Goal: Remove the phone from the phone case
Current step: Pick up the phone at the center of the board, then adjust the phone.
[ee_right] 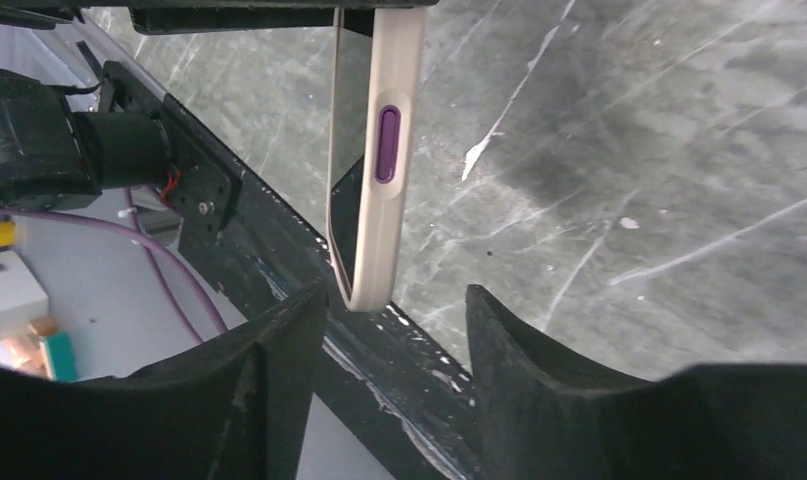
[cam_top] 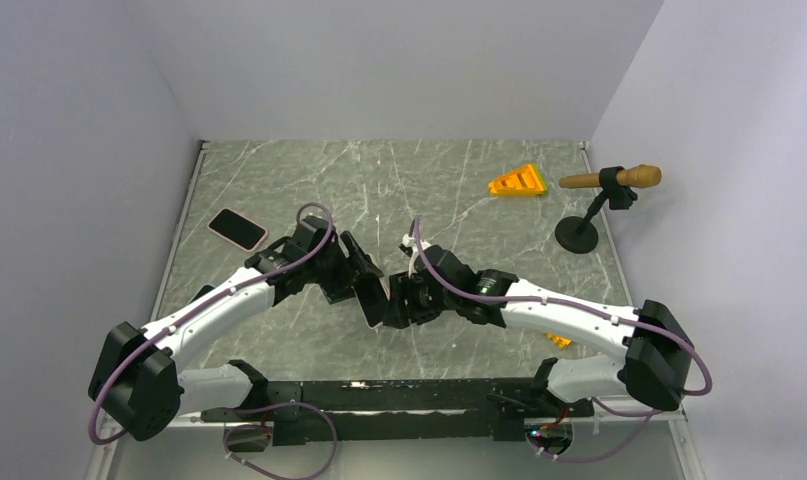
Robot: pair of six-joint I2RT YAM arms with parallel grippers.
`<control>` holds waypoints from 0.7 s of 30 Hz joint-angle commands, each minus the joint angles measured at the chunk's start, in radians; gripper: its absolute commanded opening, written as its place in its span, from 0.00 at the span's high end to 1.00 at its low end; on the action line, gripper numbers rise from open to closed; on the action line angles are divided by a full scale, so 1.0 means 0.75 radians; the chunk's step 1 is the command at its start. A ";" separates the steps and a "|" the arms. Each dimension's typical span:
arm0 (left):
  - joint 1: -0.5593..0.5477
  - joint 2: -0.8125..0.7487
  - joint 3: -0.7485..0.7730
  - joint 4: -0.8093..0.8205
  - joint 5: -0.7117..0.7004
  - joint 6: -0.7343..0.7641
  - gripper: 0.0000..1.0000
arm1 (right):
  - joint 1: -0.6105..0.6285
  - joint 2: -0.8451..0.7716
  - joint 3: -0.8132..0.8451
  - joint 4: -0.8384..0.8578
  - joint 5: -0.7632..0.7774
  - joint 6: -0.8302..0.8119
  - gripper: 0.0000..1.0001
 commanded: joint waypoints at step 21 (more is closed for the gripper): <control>0.011 -0.097 0.042 0.025 0.082 -0.020 1.00 | 0.047 0.016 -0.011 0.247 0.044 0.046 0.87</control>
